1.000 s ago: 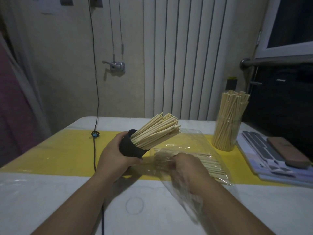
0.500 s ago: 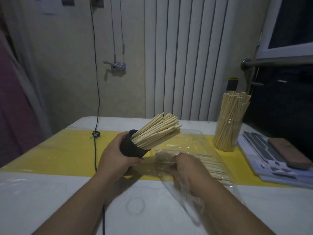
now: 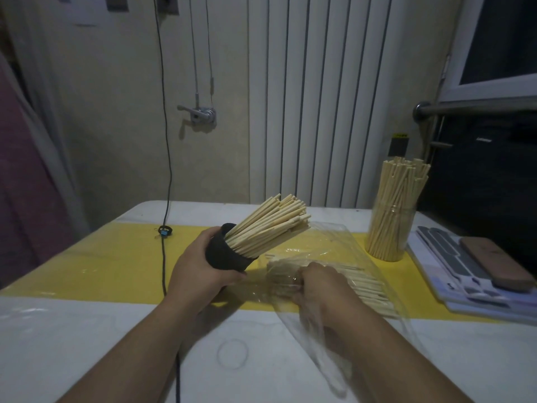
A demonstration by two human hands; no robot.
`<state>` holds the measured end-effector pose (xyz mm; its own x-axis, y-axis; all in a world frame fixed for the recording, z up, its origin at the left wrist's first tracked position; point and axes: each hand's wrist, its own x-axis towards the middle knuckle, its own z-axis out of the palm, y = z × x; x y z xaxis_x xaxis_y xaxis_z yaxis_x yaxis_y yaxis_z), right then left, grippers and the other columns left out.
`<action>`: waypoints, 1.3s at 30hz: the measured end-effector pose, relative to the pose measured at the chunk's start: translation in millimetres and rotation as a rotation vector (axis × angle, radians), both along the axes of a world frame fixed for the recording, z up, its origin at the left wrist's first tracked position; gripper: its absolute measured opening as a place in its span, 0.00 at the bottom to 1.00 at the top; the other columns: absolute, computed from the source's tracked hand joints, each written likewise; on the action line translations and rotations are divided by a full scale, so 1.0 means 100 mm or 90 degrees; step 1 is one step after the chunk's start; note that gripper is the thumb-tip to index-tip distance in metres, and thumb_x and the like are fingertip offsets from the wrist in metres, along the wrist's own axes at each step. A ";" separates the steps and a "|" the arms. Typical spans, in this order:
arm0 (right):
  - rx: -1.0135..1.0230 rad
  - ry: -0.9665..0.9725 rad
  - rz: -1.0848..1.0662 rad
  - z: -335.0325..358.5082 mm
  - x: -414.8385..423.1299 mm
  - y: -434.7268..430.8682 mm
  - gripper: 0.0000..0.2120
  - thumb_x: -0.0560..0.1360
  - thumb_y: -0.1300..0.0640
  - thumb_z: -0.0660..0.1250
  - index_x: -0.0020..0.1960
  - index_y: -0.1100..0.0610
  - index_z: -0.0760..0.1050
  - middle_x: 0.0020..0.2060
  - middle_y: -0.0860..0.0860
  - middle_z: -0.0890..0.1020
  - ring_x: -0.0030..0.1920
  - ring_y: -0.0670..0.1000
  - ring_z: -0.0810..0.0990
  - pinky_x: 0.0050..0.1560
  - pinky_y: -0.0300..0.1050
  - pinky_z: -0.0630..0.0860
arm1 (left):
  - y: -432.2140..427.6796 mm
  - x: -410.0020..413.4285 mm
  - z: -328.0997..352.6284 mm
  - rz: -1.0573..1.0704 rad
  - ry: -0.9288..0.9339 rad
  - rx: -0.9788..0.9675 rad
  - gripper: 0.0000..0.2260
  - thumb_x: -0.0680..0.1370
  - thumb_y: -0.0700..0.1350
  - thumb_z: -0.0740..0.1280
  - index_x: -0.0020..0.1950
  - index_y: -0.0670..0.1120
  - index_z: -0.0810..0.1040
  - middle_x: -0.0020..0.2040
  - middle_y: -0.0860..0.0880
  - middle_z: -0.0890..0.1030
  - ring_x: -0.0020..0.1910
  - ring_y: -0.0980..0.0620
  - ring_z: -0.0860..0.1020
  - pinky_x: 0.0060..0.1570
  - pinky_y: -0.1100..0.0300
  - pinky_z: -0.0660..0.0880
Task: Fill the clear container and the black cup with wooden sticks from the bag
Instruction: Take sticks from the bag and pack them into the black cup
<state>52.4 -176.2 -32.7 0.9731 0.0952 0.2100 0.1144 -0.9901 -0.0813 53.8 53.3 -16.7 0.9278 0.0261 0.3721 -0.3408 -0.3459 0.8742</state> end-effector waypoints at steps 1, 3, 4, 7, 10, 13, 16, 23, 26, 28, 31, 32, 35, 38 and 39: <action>0.000 -0.002 0.000 -0.01 0.00 0.00 0.14 0.73 0.44 0.70 0.55 0.51 0.80 0.51 0.51 0.80 0.55 0.57 0.79 0.53 0.46 0.74 | 0.00 0.00 0.00 -0.001 0.001 0.002 0.36 0.60 0.39 0.83 0.62 0.61 0.74 0.55 0.61 0.80 0.54 0.61 0.77 0.44 0.62 0.74; 0.000 -0.005 0.001 -0.01 0.00 -0.01 0.14 0.73 0.44 0.70 0.54 0.50 0.79 0.50 0.50 0.81 0.54 0.57 0.79 0.52 0.45 0.73 | 0.00 0.01 -0.01 -0.003 0.001 0.003 0.36 0.60 0.39 0.83 0.63 0.61 0.74 0.55 0.61 0.80 0.54 0.60 0.77 0.44 0.61 0.74; -0.001 -0.006 -0.001 -0.01 0.00 -0.01 0.14 0.72 0.44 0.71 0.54 0.50 0.80 0.49 0.50 0.81 0.53 0.56 0.79 0.52 0.45 0.73 | 0.01 0.01 -0.01 -0.002 0.000 0.003 0.36 0.60 0.39 0.83 0.63 0.61 0.74 0.55 0.61 0.80 0.54 0.60 0.77 0.44 0.61 0.74; -0.008 -0.003 -0.015 -0.01 0.01 0.01 0.15 0.70 0.44 0.74 0.53 0.50 0.80 0.48 0.49 0.81 0.52 0.55 0.80 0.51 0.44 0.74 | 0.00 0.00 0.00 0.002 -0.002 0.001 0.36 0.60 0.38 0.83 0.62 0.61 0.74 0.54 0.61 0.80 0.54 0.60 0.77 0.44 0.61 0.74; 0.003 0.010 -0.017 -0.02 0.01 0.01 0.14 0.71 0.45 0.72 0.54 0.50 0.80 0.49 0.49 0.82 0.53 0.56 0.80 0.51 0.44 0.74 | 0.00 0.00 0.01 0.001 -0.003 0.000 0.36 0.60 0.39 0.83 0.62 0.61 0.74 0.54 0.62 0.80 0.55 0.60 0.77 0.45 0.59 0.74; 0.013 0.033 -0.014 -0.01 0.01 0.00 0.11 0.72 0.46 0.71 0.51 0.51 0.79 0.50 0.50 0.82 0.54 0.56 0.80 0.50 0.44 0.72 | -0.01 0.00 0.01 -0.004 -0.002 -0.005 0.36 0.59 0.40 0.83 0.60 0.63 0.74 0.54 0.62 0.80 0.54 0.60 0.77 0.45 0.60 0.75; 0.045 0.051 -0.026 0.00 -0.01 0.03 0.13 0.70 0.47 0.74 0.52 0.51 0.79 0.49 0.50 0.82 0.53 0.55 0.81 0.51 0.43 0.74 | -0.01 0.01 0.01 0.000 0.002 -0.020 0.35 0.54 0.47 0.81 0.57 0.66 0.75 0.52 0.64 0.81 0.53 0.63 0.77 0.45 0.60 0.75; 0.008 0.112 -0.024 0.07 0.01 0.04 0.10 0.72 0.46 0.71 0.49 0.50 0.78 0.46 0.51 0.80 0.51 0.54 0.79 0.48 0.42 0.69 | 0.00 0.01 0.00 0.001 -0.003 -0.009 0.36 0.60 0.40 0.83 0.61 0.63 0.74 0.55 0.62 0.80 0.55 0.60 0.77 0.45 0.60 0.75; -0.049 0.075 0.004 0.02 -0.02 0.03 0.14 0.76 0.43 0.67 0.56 0.50 0.79 0.55 0.51 0.80 0.58 0.58 0.77 0.57 0.46 0.71 | 0.01 0.01 0.00 0.000 -0.006 -0.005 0.35 0.59 0.40 0.83 0.56 0.67 0.73 0.54 0.63 0.80 0.54 0.61 0.77 0.44 0.61 0.75; -0.089 0.064 0.008 0.01 -0.05 0.03 0.15 0.77 0.44 0.64 0.59 0.50 0.77 0.58 0.52 0.78 0.61 0.60 0.75 0.60 0.49 0.69 | 0.00 0.01 0.01 0.000 -0.006 -0.006 0.35 0.59 0.41 0.83 0.55 0.68 0.73 0.53 0.63 0.80 0.53 0.61 0.77 0.44 0.61 0.75; -0.117 0.075 0.006 0.04 -0.10 0.05 0.16 0.77 0.48 0.64 0.63 0.50 0.74 0.59 0.52 0.76 0.63 0.60 0.72 0.63 0.54 0.66 | 0.00 0.01 0.01 -0.006 -0.007 -0.002 0.35 0.60 0.40 0.83 0.55 0.67 0.72 0.54 0.62 0.80 0.54 0.59 0.77 0.44 0.62 0.74; -0.107 0.076 0.010 0.06 -0.12 0.05 0.16 0.76 0.49 0.65 0.63 0.50 0.74 0.59 0.52 0.77 0.63 0.59 0.73 0.63 0.53 0.66 | 0.00 0.01 0.01 -0.007 -0.007 -0.002 0.34 0.60 0.40 0.83 0.56 0.66 0.72 0.54 0.61 0.79 0.54 0.59 0.77 0.44 0.62 0.74; -0.055 0.062 0.027 0.14 -0.23 0.06 0.18 0.74 0.53 0.67 0.63 0.51 0.73 0.57 0.51 0.80 0.61 0.57 0.77 0.57 0.47 0.72 | 0.01 0.02 0.00 -0.009 -0.006 -0.002 0.34 0.60 0.40 0.83 0.57 0.65 0.73 0.55 0.61 0.80 0.54 0.59 0.77 0.44 0.62 0.74; -0.031 0.044 0.046 0.29 -0.39 0.07 0.22 0.76 0.57 0.66 0.68 0.52 0.67 0.60 0.52 0.78 0.60 0.56 0.78 0.52 0.45 0.72 | 0.01 0.01 0.01 -0.008 -0.005 -0.007 0.34 0.60 0.40 0.83 0.56 0.66 0.73 0.54 0.61 0.80 0.53 0.59 0.77 0.43 0.62 0.74; -0.033 0.036 0.051 0.36 -0.44 0.07 0.20 0.77 0.57 0.65 0.68 0.52 0.66 0.60 0.53 0.78 0.60 0.57 0.78 0.49 0.45 0.70 | 0.01 0.01 0.01 -0.008 -0.005 -0.008 0.34 0.61 0.40 0.83 0.55 0.66 0.73 0.54 0.61 0.80 0.53 0.59 0.77 0.43 0.62 0.74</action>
